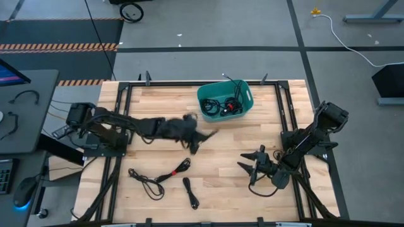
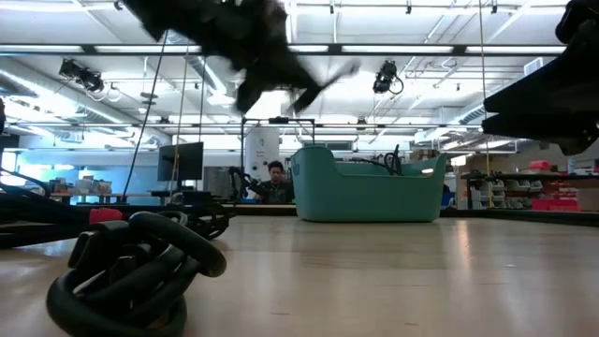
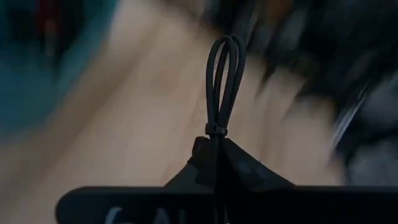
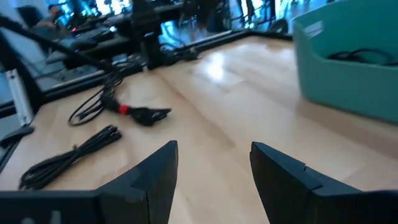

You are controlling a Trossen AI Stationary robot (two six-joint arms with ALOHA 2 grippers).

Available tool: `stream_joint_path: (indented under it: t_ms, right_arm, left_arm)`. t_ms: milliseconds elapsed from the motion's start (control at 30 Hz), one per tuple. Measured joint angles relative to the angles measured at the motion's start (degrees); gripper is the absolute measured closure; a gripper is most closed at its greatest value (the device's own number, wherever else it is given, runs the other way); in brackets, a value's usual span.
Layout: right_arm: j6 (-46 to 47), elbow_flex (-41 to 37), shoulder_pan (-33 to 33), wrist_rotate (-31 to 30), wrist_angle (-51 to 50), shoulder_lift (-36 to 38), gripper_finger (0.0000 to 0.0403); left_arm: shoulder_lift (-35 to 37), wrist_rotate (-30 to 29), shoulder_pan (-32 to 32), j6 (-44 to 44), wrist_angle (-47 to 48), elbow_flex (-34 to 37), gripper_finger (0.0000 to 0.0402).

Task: Pick and place USB-C Cables
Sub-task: Put the black charger cable into the blue bin

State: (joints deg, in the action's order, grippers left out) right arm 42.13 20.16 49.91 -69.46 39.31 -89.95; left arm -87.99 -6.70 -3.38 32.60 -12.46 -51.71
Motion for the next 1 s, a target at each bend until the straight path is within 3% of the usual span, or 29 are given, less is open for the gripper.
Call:
stream_joint_path:
  t_ms: [67, 267, 400, 500, 767, 1000]
  right_arm:
    - [0.0, 0.0, 0.0, -1.7, 0.0, 0.0, 0.0199]
    - [-0.1, 0.0, 0.0, -5.3, 0.0, 0.0, 0.0203]
    - [-0.1, 0.0, 0.0, -6.0, 0.0, 0.0, 0.0204]
    - [0.1, 0.0, 0.0, -6.0, 0.0, 0.0, 0.0204]
    - [0.3, 0.0, -0.1, -7.3, 0.0, 0.0, 0.0204]
    - [0.4, 0.0, -0.1, -7.4, 0.0, 0.0, 0.0204]
  left_arm:
    - [-0.8, -2.1, 2.2, -0.6, -8.9, -0.2, 0.0393]
    - [-7.1, -13.7, 10.6, -4.7, -22.7, 0.0, 0.0393]
    - [-12.2, -16.2, 15.6, -1.4, -29.0, -0.8, 0.0393]
    - [-15.3, -16.1, 18.2, -0.2, -24.5, -4.2, 0.0393]
    - [-22.5, -13.0, 20.7, -0.9, 1.3, -18.8, 0.0377]
    - [-23.4, -13.0, 21.3, -1.5, 9.6, -21.6, 0.0378]
